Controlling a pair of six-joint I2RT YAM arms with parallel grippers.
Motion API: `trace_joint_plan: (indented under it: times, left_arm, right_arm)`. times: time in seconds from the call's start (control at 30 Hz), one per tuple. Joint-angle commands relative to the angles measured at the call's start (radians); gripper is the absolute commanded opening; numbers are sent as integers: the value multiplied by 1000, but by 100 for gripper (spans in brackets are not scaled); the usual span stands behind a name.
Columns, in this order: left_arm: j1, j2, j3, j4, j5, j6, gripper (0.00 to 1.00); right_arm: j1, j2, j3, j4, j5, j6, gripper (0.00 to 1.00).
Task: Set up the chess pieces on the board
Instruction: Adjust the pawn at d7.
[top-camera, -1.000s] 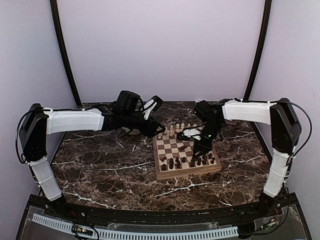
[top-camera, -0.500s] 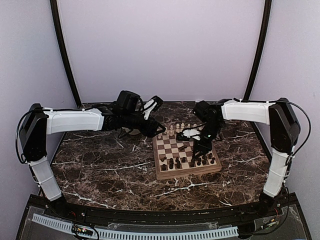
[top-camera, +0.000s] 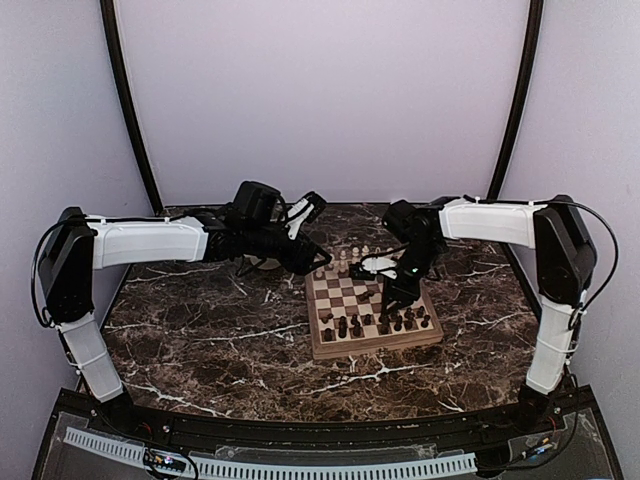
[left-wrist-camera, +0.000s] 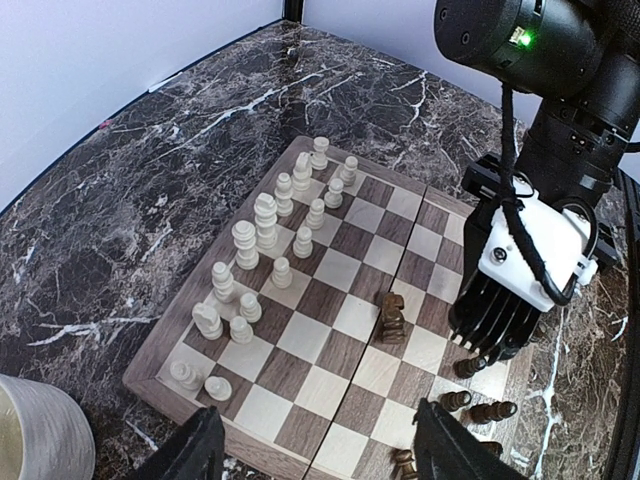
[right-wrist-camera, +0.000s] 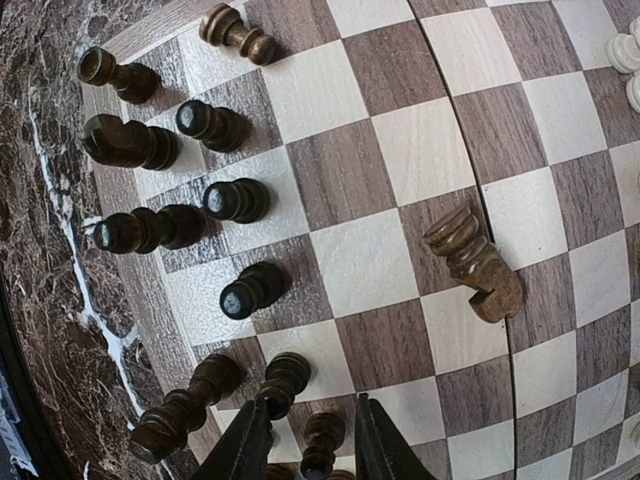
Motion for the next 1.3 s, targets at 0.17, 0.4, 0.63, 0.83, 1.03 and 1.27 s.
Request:
trace_joint_plan:
  times: [0.17,0.4,0.63,0.83,1.03,1.27]
  left_arm:
    - [-2,-29,-15,-2,14,14,67]
    - [-2,-26,-15,-2,16,14,67]
    - [-5,-3,26,-35,33,23,64]
    - [-25,72,152,-165,46,23,53]
    - [-73,182,306,-303,13,18,47]
    - [-129,354,518,-436,-62,18,45]
  right_arm:
    - [10,29,28,16,9,0,31]
    - [11,23,31,17,-2,7,30]
    - [-15,-42,78,-20,-75,16,33]
    - [-100,-106,93,-38,-185,28,34]
    - [-233,-223,-18,76,-258,97,34]
    - [-355,-324,-121,222,-227,202,35]
